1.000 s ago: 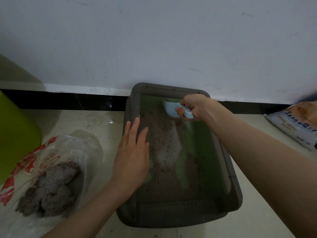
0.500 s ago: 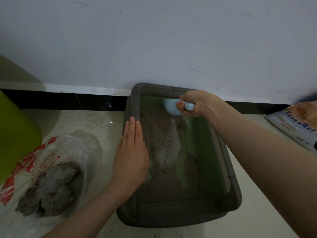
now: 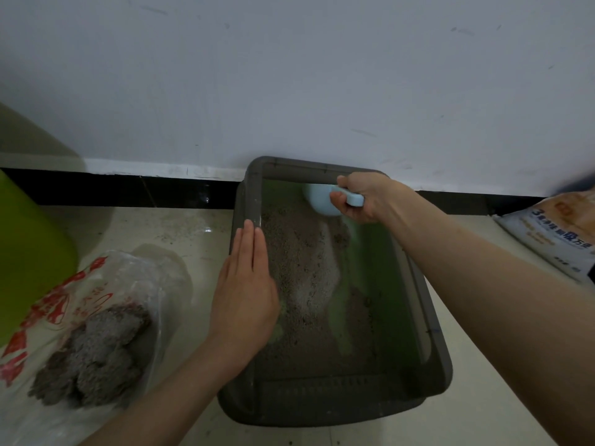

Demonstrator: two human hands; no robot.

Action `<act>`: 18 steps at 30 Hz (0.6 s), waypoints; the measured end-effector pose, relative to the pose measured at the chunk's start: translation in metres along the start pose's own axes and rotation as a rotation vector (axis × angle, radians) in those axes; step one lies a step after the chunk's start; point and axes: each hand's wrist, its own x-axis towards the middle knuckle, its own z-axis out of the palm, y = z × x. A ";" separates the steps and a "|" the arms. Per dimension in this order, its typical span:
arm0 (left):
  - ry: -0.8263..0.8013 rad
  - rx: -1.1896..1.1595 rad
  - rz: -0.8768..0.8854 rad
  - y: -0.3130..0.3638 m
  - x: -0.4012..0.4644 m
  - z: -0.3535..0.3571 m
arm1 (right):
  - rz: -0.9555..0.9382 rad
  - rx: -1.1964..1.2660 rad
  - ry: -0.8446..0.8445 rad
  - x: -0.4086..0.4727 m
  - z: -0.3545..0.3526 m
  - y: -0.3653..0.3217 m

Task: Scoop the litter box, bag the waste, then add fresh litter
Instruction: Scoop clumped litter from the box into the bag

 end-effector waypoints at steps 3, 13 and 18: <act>-0.015 -0.002 -0.009 0.000 -0.001 -0.001 | 0.006 -0.043 0.006 0.001 -0.001 -0.002; 0.005 -0.019 -0.006 0.000 -0.001 -0.001 | 0.040 -0.049 -0.038 -0.009 -0.002 -0.010; 0.011 -0.021 0.001 0.000 -0.002 -0.001 | 0.061 -0.048 -0.032 -0.009 -0.003 -0.014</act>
